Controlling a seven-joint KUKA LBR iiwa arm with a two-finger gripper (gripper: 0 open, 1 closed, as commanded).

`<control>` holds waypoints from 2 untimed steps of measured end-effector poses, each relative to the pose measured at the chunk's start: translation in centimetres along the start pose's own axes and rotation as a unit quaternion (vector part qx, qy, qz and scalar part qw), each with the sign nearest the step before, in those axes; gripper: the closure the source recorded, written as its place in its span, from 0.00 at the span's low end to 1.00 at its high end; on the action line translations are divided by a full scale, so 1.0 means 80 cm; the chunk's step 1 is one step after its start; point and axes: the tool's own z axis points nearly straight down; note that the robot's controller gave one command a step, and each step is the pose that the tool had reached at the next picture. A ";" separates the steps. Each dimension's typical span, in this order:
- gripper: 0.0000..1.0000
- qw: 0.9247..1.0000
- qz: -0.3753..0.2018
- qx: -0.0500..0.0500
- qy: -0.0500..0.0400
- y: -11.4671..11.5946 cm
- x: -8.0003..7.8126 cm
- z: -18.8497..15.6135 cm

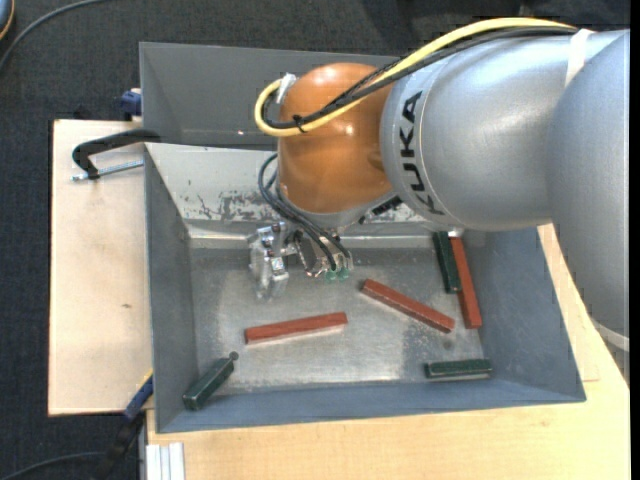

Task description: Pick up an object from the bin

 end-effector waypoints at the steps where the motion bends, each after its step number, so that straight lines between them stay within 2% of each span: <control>1: 0.00 1.000 0.000 0.001 0.006 -0.001 0.004 0.007; 2: 0.00 1.000 -0.001 0.001 0.011 -0.070 -0.011 0.150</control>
Offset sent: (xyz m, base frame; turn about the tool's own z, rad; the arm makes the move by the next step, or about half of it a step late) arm 0.0000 0.0000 0.0000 0.0000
